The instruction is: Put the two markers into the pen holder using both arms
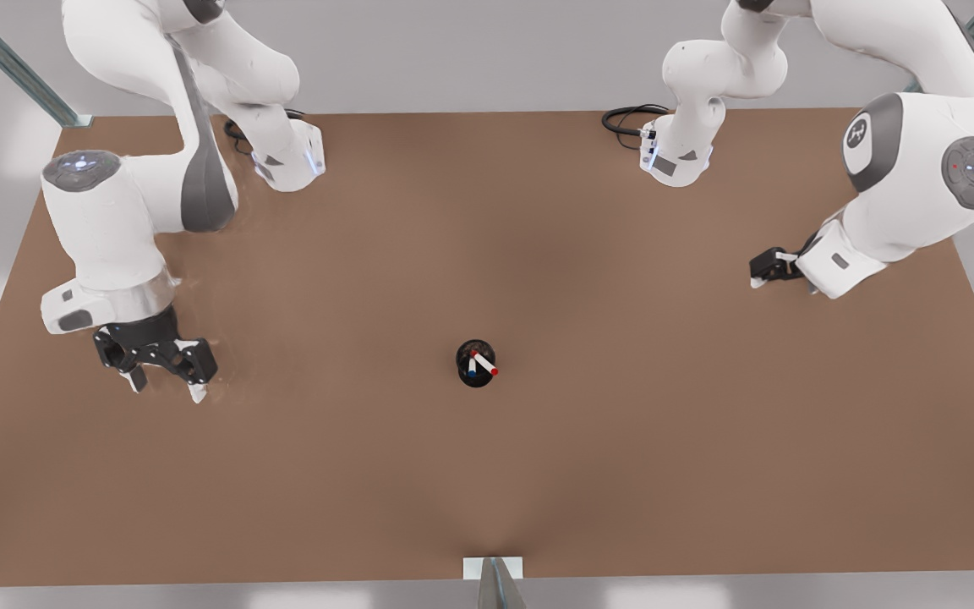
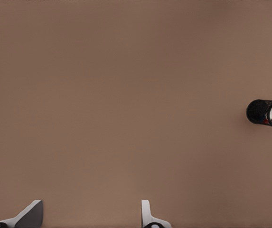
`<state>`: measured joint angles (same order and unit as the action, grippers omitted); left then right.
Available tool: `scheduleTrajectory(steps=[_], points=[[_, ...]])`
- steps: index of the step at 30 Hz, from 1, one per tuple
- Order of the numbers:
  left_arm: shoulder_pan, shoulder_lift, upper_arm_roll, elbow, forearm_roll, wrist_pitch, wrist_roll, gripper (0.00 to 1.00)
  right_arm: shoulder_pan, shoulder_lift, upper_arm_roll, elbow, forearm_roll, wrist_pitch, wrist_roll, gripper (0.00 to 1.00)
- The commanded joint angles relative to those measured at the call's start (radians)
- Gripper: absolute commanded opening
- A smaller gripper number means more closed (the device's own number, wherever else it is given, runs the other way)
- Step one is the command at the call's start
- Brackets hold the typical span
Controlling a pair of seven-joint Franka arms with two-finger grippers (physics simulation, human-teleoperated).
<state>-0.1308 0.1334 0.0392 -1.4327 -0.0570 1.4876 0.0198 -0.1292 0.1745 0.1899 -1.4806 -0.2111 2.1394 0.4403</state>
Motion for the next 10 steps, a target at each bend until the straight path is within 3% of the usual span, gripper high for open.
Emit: scheduleTrajectory(steps=[1, 2, 3, 5, 6, 7, 9, 10], points=[[0.011, 0.002, 0.001, -0.002, 0.003, 0.048, 0.117, 1.00, 0.063, -0.007, -0.176, 0.114, 0.210, -0.611, -0.502, 1.00], [0.013, 0.005, 0.001, 0.000, 0.003, 0.051, 0.118, 1.00, 0.102, 0.007, -0.219, 0.186, 0.202, -0.749, -0.488, 1.00], [0.014, 0.009, 0.002, 0.001, 0.005, 0.053, 0.118, 1.00, 0.120, 0.008, -0.221, 0.192, 0.202, -0.768, -0.482, 0.96], [0.014, 0.020, 0.004, 0.005, 0.006, 0.069, 0.117, 1.00, 0.126, 0.088, -0.210, 0.268, 0.211, -0.796, -0.457, 1.00], [0.013, 0.022, 0.002, 0.005, 0.006, 0.071, 0.118, 1.00, 0.128, 0.258, -0.204, 0.540, 0.210, -0.897, -0.457, 1.00], [0.011, 0.023, 0.004, 0.005, 0.006, 0.069, 0.117, 1.00, 0.131, 0.315, -0.202, 0.651, 0.210, -0.940, -0.457, 1.00], [0.013, 0.041, 0.002, 0.005, 0.006, 0.069, 0.118, 1.00, 0.132, 0.289, -0.208, 0.623, 0.210, -0.905, -0.457, 1.00], [0.011, 0.045, 0.002, 0.005, 0.006, 0.069, 0.117, 1.00, 0.131, 0.221, -0.208, 0.508, 0.210, -0.839, -0.457, 1.00]])
